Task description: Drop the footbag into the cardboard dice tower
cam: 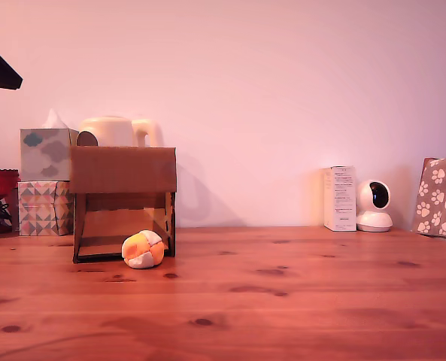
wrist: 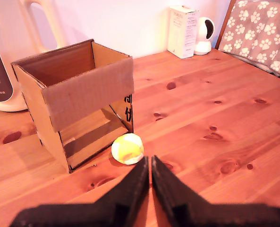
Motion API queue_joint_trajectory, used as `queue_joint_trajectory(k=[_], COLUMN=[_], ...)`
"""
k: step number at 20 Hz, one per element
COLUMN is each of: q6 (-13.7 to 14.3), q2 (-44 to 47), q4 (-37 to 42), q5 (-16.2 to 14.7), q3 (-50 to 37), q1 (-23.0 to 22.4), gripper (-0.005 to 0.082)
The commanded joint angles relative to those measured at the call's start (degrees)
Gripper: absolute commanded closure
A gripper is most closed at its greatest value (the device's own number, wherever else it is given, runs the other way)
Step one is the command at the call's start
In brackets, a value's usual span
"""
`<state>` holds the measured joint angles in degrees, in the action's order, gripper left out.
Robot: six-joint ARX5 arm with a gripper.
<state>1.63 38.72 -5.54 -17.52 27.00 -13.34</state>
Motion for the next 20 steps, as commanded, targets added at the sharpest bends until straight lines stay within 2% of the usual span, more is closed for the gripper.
queue_joint_trajectory(k=[1,8,10,13,17,20], q6=[-0.11,-0.17,-0.46,-2.12,-2.99,-4.72], q2=[-0.11,-0.07,1.09,5.79,15.15,23.15], q4=[-0.17,-0.15,2.05,7.65,18.69,27.23], q5=[0.00,0.00,0.00,0.00,0.35,3.72], q3=[-1.07,-1.07,-1.07,-1.09,-1.20,-1.20], q1=[0.17,0.17,0.15,-0.76,-4.33,-6.78], gripper=[0.0793,0.0793,0.0793,0.0793,0.0793,0.0793])
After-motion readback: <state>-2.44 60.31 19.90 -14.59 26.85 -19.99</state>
